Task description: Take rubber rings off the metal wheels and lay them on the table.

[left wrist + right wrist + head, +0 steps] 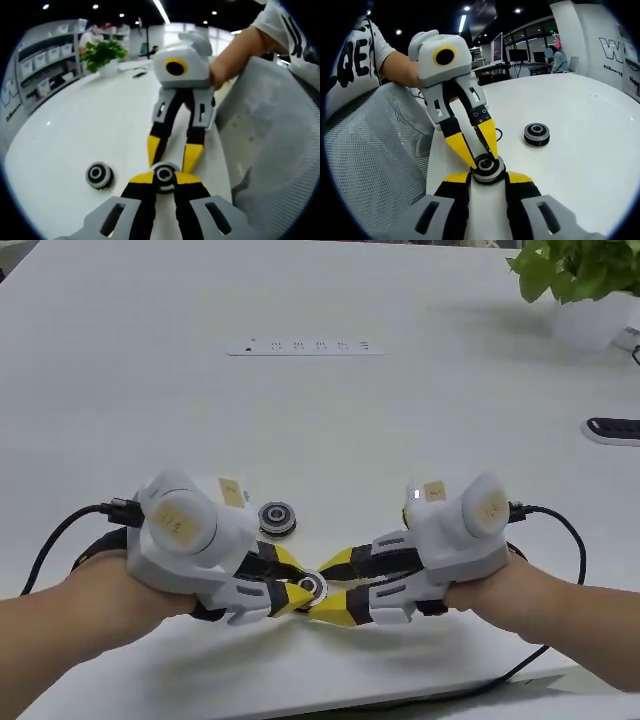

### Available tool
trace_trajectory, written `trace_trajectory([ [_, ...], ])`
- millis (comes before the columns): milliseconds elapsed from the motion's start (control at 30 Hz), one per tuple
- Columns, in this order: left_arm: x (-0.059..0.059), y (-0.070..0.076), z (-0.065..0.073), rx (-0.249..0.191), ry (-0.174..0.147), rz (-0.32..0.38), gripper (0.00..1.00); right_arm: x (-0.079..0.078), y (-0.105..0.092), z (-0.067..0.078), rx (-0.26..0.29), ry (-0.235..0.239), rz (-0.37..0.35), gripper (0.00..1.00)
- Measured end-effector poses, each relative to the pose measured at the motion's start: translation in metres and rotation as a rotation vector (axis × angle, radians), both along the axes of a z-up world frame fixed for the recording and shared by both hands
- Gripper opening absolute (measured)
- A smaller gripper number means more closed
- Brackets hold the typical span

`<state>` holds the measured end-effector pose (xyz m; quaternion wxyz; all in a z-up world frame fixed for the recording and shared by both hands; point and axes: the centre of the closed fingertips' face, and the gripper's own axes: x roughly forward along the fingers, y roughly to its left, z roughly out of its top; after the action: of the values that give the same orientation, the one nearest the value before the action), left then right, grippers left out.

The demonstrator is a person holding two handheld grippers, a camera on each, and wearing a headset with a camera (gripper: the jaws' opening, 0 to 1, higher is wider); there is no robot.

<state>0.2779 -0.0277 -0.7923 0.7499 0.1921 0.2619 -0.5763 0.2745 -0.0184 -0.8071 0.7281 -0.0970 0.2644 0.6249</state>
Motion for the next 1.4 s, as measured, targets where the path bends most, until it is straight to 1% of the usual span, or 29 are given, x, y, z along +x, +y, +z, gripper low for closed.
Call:
trace_trajectory([
  [267,0.000,0.000,0.000,-0.005,-0.002,0.008,0.14,-0.001,-0.004,0.000,-0.005,-0.005,-0.004,0.22],
  [533,0.000,0.000,0.000,-0.008,-0.003,0.013,0.14,-0.001,-0.008,-0.001,-0.016,0.003,-0.012,0.18],
  [567,0.000,0.000,0.000,-0.009,-0.002,0.013,0.14,-0.001,-0.008,0.000,-0.015,-0.006,-0.008,0.17],
  [600,0.000,0.000,0.000,-0.009,-0.002,0.014,0.14,-0.001,-0.009,-0.001,-0.015,0.002,-0.013,0.16],
  [967,0.000,0.000,-0.001,-0.011,-0.003,0.016,0.13,-0.002,-0.010,0.000,-0.018,0.001,-0.012,0.15],
  [1100,0.000,0.000,-0.001,-0.010,-0.006,0.016,0.13,-0.002,-0.010,0.000,-0.032,-0.021,-0.003,0.15],
  [1267,0.000,0.000,-0.001,-0.010,-0.008,0.019,0.13,-0.002,-0.010,0.000,-0.071,-0.082,0.022,0.12],
  [1300,0.000,0.000,-0.001,-0.010,-0.008,0.019,0.13,-0.002,-0.010,0.000,-0.071,-0.086,0.030,0.12],
  [1400,0.000,0.000,-0.001,-0.010,-0.008,0.021,0.13,-0.001,-0.011,-0.001,-0.070,-0.076,0.021,0.12],
])
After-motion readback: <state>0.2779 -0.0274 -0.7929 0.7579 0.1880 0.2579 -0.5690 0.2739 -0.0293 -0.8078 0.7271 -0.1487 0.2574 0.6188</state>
